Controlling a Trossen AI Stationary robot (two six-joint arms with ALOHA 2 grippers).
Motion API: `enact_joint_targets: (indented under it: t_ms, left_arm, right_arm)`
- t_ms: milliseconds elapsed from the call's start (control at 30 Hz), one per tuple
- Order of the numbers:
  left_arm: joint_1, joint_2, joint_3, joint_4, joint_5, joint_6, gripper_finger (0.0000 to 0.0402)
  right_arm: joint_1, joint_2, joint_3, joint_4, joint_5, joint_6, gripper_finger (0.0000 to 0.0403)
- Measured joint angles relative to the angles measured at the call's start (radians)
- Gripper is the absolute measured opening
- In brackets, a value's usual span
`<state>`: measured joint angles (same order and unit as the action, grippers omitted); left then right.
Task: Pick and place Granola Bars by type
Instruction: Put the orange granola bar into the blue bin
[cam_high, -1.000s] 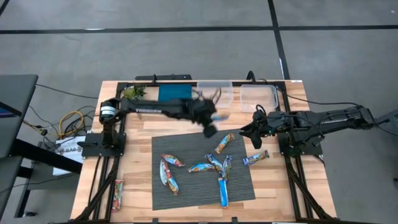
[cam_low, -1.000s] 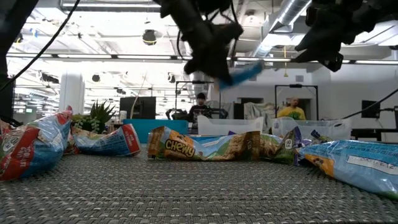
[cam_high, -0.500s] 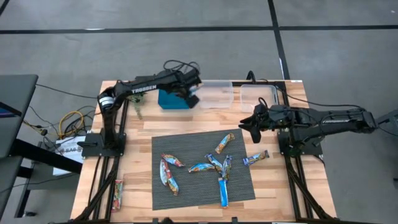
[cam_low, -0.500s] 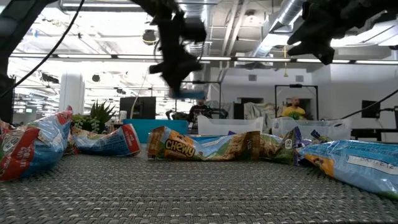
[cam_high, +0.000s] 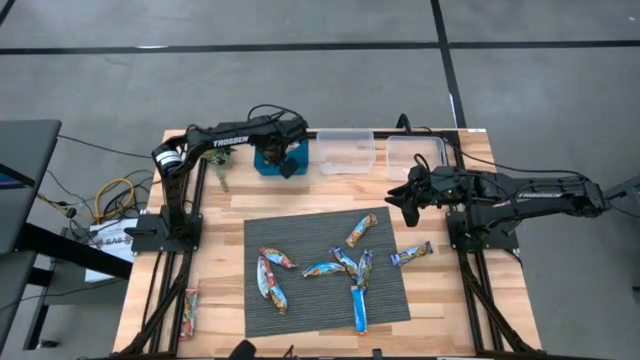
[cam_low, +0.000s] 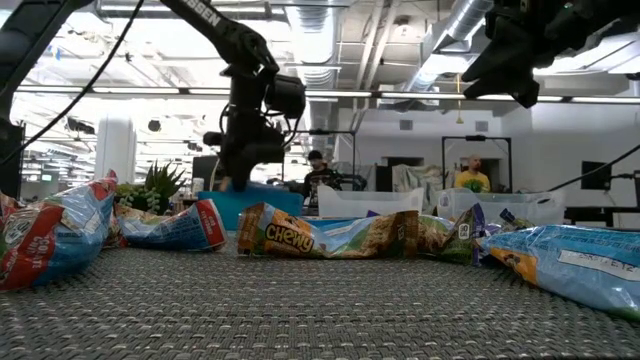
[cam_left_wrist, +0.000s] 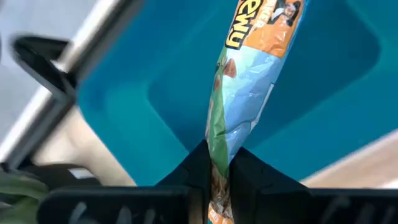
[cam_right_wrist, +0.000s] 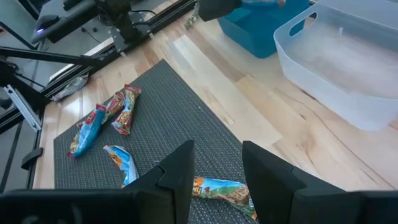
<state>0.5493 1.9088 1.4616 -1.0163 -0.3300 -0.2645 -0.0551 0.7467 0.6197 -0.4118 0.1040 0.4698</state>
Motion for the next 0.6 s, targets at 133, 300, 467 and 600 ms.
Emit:
enact_joint_targets:
  t_ms: [133,300,467,600]
  left_arm:
    - [-0.001,0.0,0.0,0.016,-0.002,0.018,0.0041]
    - [0.003,0.0,0.0,0.016,0.053,0.033,0.0045]
    - [0.007,0.0,0.0,0.023,0.127,0.093,0.0046]
    - [0.007,0.0,0.0,0.041,0.162,0.103,0.0051]
  right_arm:
    - [0.0,0.0,0.0,0.0,0.0,0.0,0.0126]
    - [0.0,0.0,0.0,0.0,0.0,0.0,0.0126]
    - [0.0,0.0,0.0,0.0,0.0,0.0,0.0126]
    - [0.0,0.0,0.0,0.0,0.0,0.0,0.0126]
